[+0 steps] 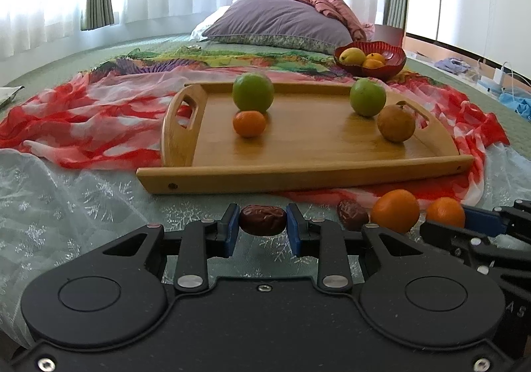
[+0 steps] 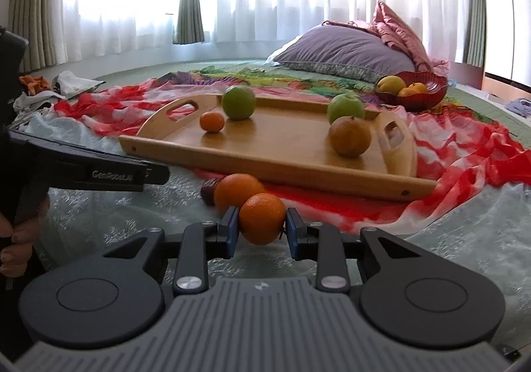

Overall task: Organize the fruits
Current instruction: 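Carry the date with the left tool while the right tool carries the tangerine over the tray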

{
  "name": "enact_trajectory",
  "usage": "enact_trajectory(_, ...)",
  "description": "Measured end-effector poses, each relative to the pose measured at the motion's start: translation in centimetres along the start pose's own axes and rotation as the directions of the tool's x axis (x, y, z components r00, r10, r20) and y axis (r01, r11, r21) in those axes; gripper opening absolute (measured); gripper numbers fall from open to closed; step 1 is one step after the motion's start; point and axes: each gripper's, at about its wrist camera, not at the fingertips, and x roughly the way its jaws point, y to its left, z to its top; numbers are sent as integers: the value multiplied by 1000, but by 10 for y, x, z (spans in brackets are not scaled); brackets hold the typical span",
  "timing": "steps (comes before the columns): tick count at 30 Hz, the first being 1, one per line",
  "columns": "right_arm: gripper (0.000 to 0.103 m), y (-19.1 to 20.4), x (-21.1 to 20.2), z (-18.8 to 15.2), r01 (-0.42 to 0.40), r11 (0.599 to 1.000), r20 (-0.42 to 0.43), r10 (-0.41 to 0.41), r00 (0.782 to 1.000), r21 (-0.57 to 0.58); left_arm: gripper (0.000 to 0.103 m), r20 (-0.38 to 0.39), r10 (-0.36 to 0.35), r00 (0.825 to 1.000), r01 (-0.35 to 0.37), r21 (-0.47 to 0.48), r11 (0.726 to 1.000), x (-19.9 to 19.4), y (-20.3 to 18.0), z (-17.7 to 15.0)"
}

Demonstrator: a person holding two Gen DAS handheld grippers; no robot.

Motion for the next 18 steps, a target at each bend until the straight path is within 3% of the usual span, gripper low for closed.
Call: enact_trajectory(18, 34, -23, 21, 42, 77, 997, 52, -78, 996, 31, 28, 32, -40, 999, 40, -4, 999, 14, -10, 42)
